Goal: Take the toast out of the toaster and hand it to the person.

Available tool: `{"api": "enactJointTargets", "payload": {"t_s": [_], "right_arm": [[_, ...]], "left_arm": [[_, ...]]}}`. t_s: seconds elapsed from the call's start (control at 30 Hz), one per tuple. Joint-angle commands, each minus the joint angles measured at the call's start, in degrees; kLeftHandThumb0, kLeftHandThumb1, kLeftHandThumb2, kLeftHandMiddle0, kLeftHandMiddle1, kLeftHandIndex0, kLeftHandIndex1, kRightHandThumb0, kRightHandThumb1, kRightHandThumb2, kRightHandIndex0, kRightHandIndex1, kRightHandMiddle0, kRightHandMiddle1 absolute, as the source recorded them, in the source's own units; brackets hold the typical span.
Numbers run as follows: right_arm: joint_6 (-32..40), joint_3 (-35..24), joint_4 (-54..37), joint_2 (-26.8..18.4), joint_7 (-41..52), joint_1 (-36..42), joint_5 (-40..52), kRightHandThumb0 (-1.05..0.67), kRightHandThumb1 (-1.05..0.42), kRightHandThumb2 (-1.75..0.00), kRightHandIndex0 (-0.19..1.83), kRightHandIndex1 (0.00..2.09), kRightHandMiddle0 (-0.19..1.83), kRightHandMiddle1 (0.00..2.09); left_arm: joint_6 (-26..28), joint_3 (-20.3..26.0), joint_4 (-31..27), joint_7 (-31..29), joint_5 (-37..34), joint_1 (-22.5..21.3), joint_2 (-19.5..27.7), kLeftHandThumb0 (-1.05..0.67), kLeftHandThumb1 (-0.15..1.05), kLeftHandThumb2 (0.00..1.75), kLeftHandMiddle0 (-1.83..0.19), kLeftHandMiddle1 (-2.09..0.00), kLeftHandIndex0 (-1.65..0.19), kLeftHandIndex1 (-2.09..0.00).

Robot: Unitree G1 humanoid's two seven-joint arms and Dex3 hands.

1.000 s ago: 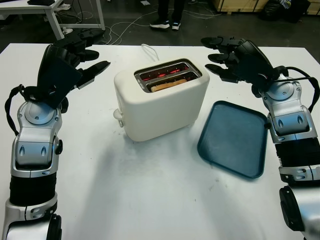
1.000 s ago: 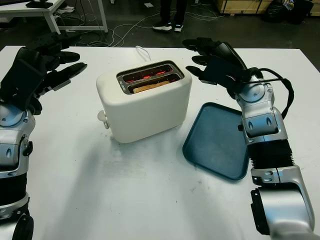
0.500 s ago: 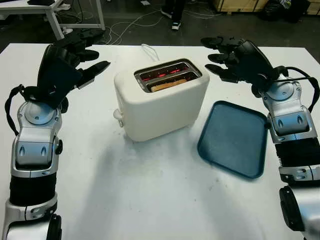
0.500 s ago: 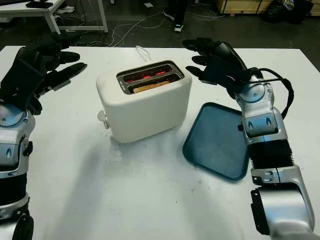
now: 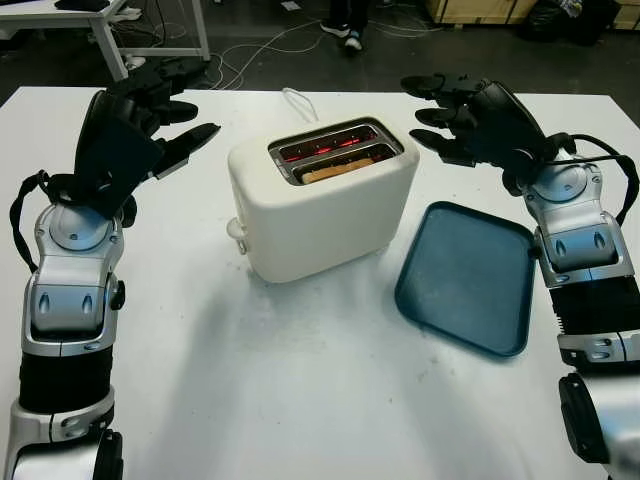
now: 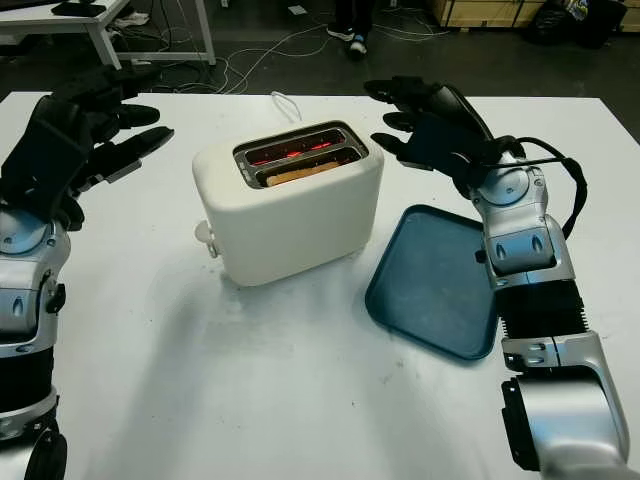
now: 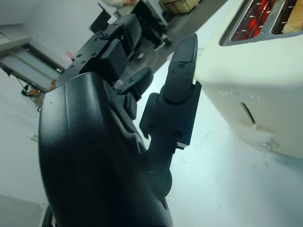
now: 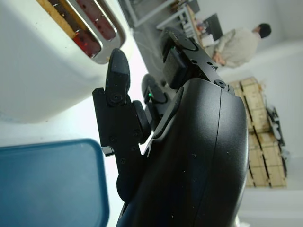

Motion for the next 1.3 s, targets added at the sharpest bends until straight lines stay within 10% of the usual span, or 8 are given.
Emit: {"api": "enactJointTargets", "payload": {"t_s": [0.0,1.27], "right_arm": [[0.83,-0.16,-1.21,0.34,-0.62,0.44,-0.04,-0.28,-0.92,-0.34,0.54,0.00,0.49,0.00],[-2.50,0.15,0.53,-0.52,-0.09,0.07,-0.36,-0.31,-0.92,-0.34,0.54,0.00,0.49,0.00]], "left_arm": [[-0.46,-0.01,-0.87,-0.11,0.34,0.53,0.47,-0.37,0.92,0.02,-0.25,-0.85,-0.53,-0.21],[-0.21,-0.45,-0.26,-0.09,0.39,-0.80,0.16,-0.38,0.92,0.02,-0.24,-0.86,-0.51,-0.23]]}}
